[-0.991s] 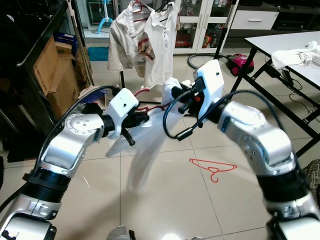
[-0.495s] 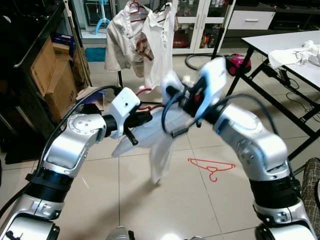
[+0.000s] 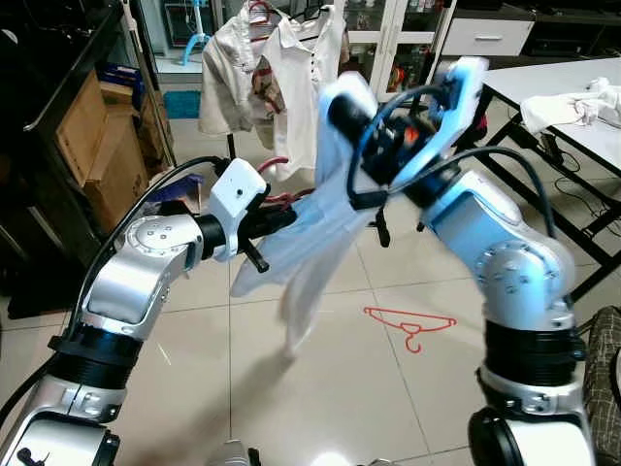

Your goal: Hang hanger

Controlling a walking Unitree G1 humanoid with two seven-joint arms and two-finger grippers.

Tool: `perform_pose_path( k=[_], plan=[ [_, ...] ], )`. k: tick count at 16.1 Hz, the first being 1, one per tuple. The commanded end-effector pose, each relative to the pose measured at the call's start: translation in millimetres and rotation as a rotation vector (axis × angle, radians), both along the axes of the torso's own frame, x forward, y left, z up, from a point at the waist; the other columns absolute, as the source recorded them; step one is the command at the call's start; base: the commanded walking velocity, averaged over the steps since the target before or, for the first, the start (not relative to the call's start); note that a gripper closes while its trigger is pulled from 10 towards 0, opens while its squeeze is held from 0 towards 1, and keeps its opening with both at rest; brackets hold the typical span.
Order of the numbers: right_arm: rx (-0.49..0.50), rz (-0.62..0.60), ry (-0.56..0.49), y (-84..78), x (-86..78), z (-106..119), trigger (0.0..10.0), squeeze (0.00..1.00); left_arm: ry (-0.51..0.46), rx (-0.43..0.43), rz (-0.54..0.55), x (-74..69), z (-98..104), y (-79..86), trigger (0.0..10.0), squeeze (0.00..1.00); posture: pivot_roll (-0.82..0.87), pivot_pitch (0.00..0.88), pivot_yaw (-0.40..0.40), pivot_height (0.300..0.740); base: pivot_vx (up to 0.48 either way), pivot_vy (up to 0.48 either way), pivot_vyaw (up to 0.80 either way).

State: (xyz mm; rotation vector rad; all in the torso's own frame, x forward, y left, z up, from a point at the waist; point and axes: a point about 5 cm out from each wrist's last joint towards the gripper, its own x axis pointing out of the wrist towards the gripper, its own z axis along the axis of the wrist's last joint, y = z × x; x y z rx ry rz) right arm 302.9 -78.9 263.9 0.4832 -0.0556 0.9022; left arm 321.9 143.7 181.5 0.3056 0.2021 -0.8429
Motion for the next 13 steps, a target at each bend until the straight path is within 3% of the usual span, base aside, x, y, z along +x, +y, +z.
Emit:
perform_pose_path(
  k=[1, 3, 7, 9, 10, 12, 13],
  plan=[
    [-0.032, 0.166, 0.093, 10.1, -12.7, -7.9, 10.0, 1.00, 0.025, 0.025, -0.017, -2.6, -6.4, -6.5, 10.0, 0.00, -0.01, 0.001, -0.042, 0.740, 0.000, 0.000, 0.00],
    [-0.027, 0.119, 0.205, 3.2, -11.5, -20.6, 10.0, 1.00, 0.027, 0.029, -0.013, -3.1, -6.6, -3.9, 10.0, 0.00, -0.01, 0.003, -0.048, 0.740, 0.000, 0.000, 0.00],
    [-0.047, 0.043, 0.233, -11.9, -6.7, -17.1, 10.0, 1.00, 0.028, 0.024, -0.002, -3.7, -7.4, -3.8, 10.0, 0.00, -0.01, 0.003, -0.057, 0.740, 0.000, 0.000, 0.00],
    [-0.178, -0.038, 0.226, -24.6, -4.6, -23.1, 10.0, 1.00, 0.032, 0.023, 0.003, -4.0, -9.0, -3.0, 10.0, 0.00, -0.01, 0.003, -0.058, 0.740, 0.000, 0.000, 0.00],
    [-0.290, -0.076, 0.203, -31.1, -4.2, -27.9, 10.0, 1.00, 0.034, 0.022, 0.008, -3.2, -9.4, -2.6, 10.0, 0.00, -0.01, 0.002, -0.058, 0.740, 0.000, 0.000, 0.00],
    [-0.407, -0.091, 0.151, -35.1, -5.1, -29.9, 10.0, 1.00, 0.036, 0.025, 0.012, -1.8, -10.2, -2.1, 10.0, 0.00, -0.02, 0.001, -0.056, 0.740, 0.000, 0.000, 0.00],
    [-0.551, -0.118, 0.075, -39.3, -5.7, -33.0, 10.0, 1.00, 0.037, 0.027, 0.013, -1.6, -10.8, -1.6, 10.0, 0.00, -0.02, 0.000, -0.055, 0.740, 0.000, 0.000, 0.00]
  ],
)
